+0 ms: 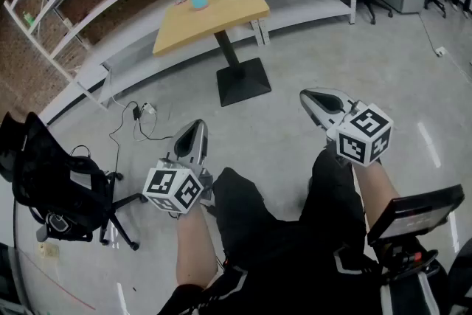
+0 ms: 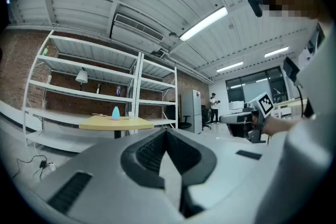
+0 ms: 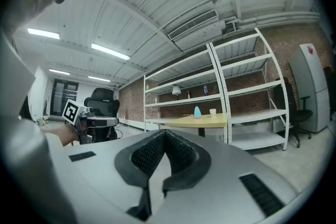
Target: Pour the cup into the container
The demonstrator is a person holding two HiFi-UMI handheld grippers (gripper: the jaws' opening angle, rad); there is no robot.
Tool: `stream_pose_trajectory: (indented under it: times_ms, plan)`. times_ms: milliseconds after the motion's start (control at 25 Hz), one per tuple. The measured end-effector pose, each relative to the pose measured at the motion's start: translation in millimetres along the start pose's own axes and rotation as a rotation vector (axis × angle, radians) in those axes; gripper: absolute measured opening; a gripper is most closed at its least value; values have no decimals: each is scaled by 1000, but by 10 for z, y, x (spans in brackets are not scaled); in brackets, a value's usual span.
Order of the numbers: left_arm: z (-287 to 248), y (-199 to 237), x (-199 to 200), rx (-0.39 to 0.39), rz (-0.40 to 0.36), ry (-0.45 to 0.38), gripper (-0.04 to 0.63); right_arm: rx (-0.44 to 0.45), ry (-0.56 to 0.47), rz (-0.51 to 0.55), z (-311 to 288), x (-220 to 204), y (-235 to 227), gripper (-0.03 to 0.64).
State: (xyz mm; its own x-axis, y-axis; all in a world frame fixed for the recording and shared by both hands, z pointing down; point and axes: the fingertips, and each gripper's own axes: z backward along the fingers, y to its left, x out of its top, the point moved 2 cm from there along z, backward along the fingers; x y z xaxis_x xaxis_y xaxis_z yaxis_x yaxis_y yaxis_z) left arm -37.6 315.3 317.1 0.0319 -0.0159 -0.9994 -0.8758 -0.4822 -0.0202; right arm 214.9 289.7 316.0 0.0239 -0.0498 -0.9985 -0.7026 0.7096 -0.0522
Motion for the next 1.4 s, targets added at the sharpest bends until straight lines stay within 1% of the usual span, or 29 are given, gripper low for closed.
stream_pose_trajectory:
  times_ms: [120,240,400,640,840,1000,1120,1240,1400]
  plan:
    - [-17,-46,2,-28,17,1,-9,3,5,-2,-13,-8,1,0]
    - [-41,-101,-19,-43,17,5,-8,3,6,-4,-19,-6,-12,0]
    - [-45,-124,-22,-49,31,3,-8,-3,5,-11,-20,6,-12,0]
    - [-34,-142,-1,-54,24,-9,-8,7,-1,-7,-26,7,30,0]
    - [-33,-109,-26,-56,80,-29,-9,8,-3,-11,-20,17,4,0]
    - [-33,-103,-70,-71,71,-11,-8,5,-1,-26,-29,-29,1,0]
    - [-191,-97,-136,-98,77,11,-8,-10,19,-29,-49,-79,-80,0]
    - [-427,-36,-248,-118,99,34,-8,-25,25,-48,-121,-162,-234,0]
    - [-741,23,-338,-143,92,48,-9,-28,23,-46,-248,-196,-469,0]
